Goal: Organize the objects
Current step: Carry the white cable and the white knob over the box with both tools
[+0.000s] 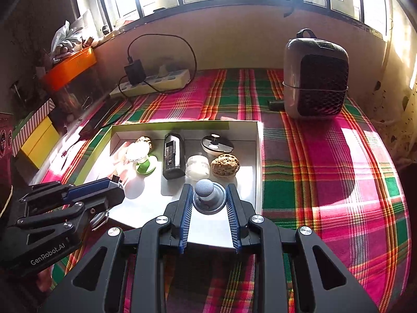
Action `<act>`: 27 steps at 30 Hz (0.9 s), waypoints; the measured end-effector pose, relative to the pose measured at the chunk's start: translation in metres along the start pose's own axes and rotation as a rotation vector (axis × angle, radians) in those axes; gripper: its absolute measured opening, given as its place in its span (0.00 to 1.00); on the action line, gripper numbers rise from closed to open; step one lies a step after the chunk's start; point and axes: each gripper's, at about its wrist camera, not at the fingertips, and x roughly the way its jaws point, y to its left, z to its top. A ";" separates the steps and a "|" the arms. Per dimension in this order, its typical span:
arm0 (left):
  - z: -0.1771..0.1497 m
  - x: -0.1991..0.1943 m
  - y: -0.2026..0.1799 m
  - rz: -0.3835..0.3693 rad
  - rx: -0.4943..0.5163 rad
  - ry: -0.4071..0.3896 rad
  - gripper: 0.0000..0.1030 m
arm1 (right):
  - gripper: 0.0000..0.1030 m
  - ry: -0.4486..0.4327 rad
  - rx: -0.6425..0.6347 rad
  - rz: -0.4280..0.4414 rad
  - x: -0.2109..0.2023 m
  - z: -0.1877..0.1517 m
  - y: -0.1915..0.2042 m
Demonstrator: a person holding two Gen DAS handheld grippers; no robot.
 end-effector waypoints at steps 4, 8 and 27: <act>0.002 0.010 0.003 0.009 0.002 0.014 0.16 | 0.26 0.012 -0.008 0.003 0.011 0.003 0.001; 0.005 0.017 0.008 0.012 -0.015 0.018 0.16 | 0.26 0.021 -0.009 0.006 0.019 0.005 0.000; 0.004 0.041 0.012 0.031 -0.015 0.063 0.16 | 0.26 0.041 -0.048 -0.030 0.041 0.002 0.004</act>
